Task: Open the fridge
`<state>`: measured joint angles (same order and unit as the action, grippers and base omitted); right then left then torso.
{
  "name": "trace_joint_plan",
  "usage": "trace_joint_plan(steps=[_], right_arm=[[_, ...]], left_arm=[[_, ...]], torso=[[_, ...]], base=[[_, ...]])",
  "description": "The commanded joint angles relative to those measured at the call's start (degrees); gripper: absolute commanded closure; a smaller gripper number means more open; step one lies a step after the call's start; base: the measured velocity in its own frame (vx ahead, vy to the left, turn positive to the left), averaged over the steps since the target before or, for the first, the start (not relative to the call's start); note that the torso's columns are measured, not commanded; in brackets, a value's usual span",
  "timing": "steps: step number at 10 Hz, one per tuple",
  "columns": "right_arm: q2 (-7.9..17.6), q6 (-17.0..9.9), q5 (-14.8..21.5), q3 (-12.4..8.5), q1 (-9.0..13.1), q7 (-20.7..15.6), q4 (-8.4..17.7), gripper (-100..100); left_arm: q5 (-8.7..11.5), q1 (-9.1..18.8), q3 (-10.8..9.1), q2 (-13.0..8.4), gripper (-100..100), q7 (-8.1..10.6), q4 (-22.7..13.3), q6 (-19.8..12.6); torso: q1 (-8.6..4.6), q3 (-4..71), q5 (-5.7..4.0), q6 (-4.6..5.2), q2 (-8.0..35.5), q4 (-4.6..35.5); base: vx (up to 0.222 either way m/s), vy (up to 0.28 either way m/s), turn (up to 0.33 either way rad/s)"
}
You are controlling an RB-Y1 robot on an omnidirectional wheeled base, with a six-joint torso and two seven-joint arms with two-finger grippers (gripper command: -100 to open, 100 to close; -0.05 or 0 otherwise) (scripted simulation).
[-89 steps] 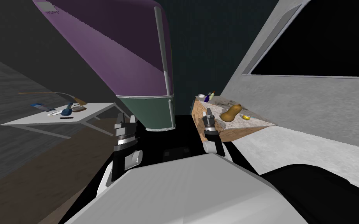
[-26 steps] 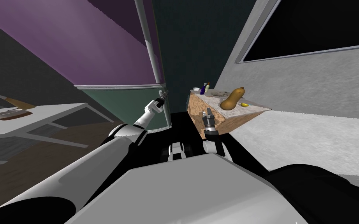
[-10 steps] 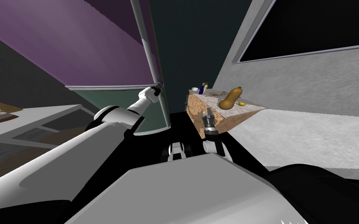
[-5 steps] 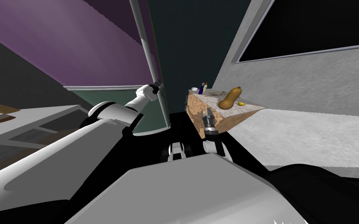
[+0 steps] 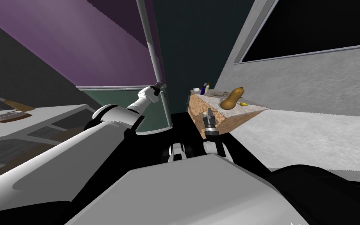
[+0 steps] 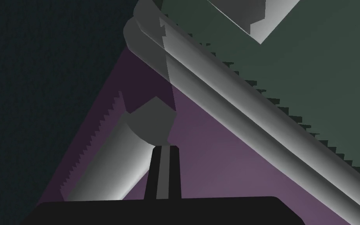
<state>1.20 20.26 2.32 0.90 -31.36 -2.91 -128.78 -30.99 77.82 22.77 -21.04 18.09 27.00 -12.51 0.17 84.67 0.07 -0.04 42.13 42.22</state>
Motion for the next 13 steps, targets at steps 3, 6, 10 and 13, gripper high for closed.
trace_joint_plan(steps=[3, 6, 10, 13], right_arm=[[0.0, 0.0, 0.0, 0.0, 0.0, 0.0, 0.0, 0], [0.0, 0.0, 0.0, 0.0, 0.0, 0.0, 0.0, 0], [0.0, 0.0, 0.0, 0.0, 0.0, 0.0, 0.0, 0], [0.0, 0.0, 0.0, 0.0, 0.0, 0.0, 0.0, 0]], left_arm=[[6.1, -0.4, 0.69, -0.3, 100, -4.49, 3.6, -0.8], [12.1, -3.0, 0.03, 0.2, 100, -10.95, 9.8, -2.8], [18.1, -5.5, -0.63, 0.7, 100, -17.42, 16.0, -4.9], [23.9, -8.0, -1.29, 1.2, 100, -22.57, 21.8, -7.0]], torso=[[-0.33, 0.0, -0.13, 0.05, 0.1, 0.0], [0.10, -0.3, 0.01, 0.05, 0.4, 0.2], [-0.34, 0.0, -0.13, 0.08, 0.0, 0.0], [-0.02, -0.2, -0.02, 0.06, 0.3, 0.1]], base=[[0.007, -0.002, -0.003], [-0.062, 0.071, 0.078], [-0.044, 0.054, 0.055], [-0.047, 0.060, 0.079]])
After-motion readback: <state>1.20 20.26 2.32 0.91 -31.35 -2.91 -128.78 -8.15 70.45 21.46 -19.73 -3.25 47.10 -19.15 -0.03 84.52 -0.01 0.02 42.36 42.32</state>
